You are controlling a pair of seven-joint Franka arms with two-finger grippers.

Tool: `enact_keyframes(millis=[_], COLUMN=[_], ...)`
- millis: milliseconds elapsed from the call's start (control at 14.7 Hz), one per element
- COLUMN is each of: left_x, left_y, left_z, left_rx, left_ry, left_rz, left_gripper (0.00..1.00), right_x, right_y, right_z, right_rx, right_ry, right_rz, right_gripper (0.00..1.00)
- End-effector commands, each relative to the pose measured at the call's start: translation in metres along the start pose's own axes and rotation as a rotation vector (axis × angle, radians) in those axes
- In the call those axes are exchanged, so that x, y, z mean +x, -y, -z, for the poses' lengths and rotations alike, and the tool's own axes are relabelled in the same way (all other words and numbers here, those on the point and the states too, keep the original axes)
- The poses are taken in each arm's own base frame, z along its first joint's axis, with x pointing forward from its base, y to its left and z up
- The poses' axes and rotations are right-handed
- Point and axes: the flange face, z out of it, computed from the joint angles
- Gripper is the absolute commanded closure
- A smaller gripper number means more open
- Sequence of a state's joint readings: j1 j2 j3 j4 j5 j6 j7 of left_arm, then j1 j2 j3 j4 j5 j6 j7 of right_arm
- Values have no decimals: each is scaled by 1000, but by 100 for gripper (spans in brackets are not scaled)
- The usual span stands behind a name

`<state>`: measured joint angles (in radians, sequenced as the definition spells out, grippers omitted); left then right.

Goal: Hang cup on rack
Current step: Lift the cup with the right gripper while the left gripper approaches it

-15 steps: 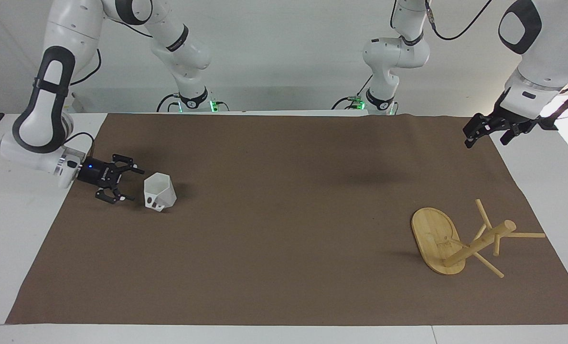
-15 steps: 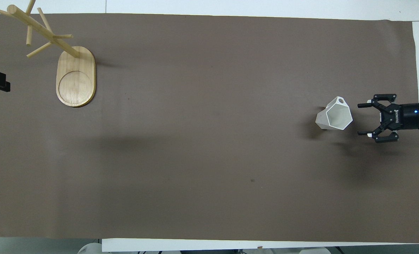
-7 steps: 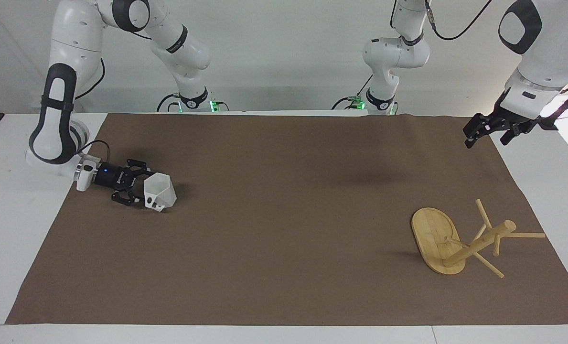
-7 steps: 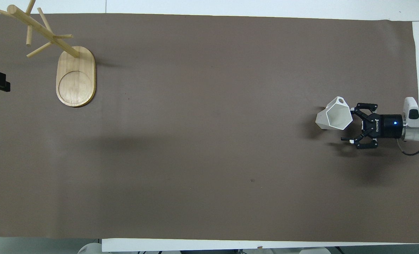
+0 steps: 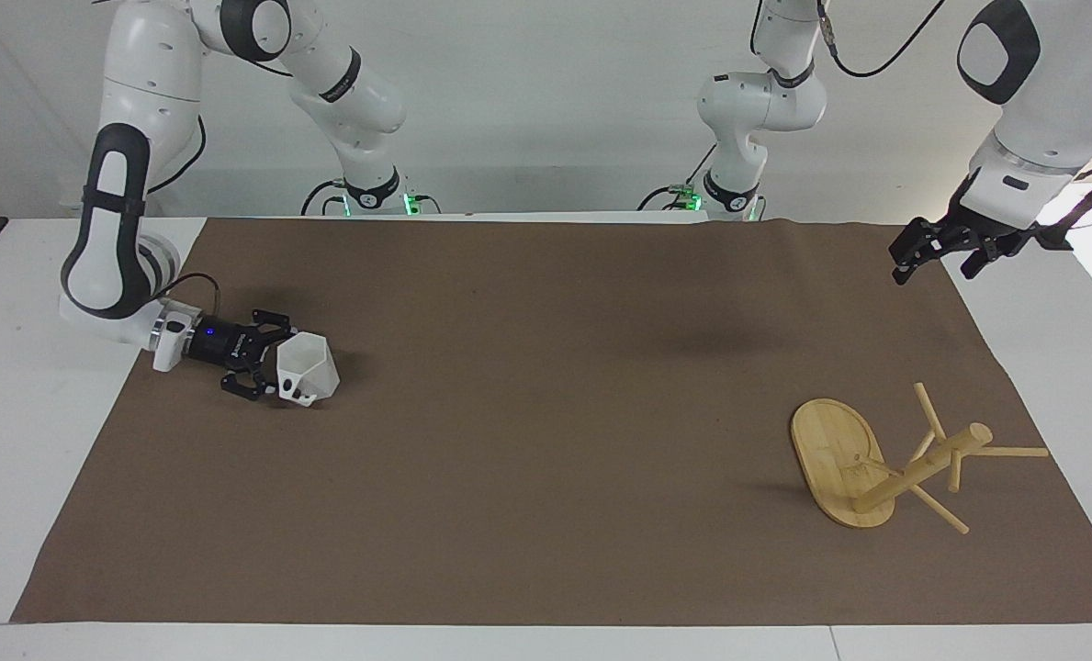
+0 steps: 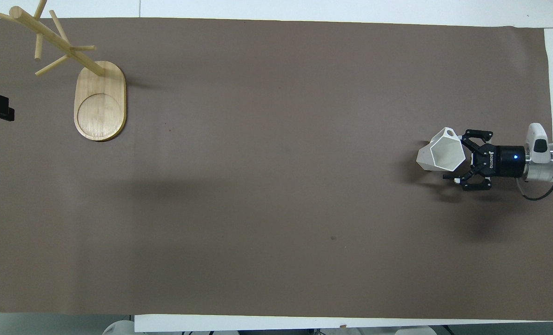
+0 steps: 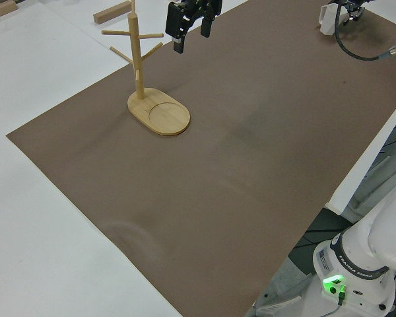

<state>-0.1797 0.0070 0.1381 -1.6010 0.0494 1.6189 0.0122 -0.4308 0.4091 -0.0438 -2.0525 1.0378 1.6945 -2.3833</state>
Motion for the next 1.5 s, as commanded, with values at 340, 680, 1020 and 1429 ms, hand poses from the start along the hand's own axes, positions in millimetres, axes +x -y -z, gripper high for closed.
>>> enact_keyframes(millis=[340,680,1020,1429], left_x=[-5,-8,-10,0], left_y=[-4,-5,-7,-60], left_z=[2,1,-4,-6], left_rx=[12,10,9,4], left_ry=[-9,-2,1,-52], left_rz=[-16,-10,-2,46], left_gripper=[0,0,0,0], right_x=[-1,7,17,113], right_y=[7,5,-1,-24], right_z=[-13,-27,-41,-141], right_rx=[-6,11,34,184], right_ry=[-36,-42,-30,-17], right_rz=[65,131,155,150], right_gripper=[1,1,52,79])
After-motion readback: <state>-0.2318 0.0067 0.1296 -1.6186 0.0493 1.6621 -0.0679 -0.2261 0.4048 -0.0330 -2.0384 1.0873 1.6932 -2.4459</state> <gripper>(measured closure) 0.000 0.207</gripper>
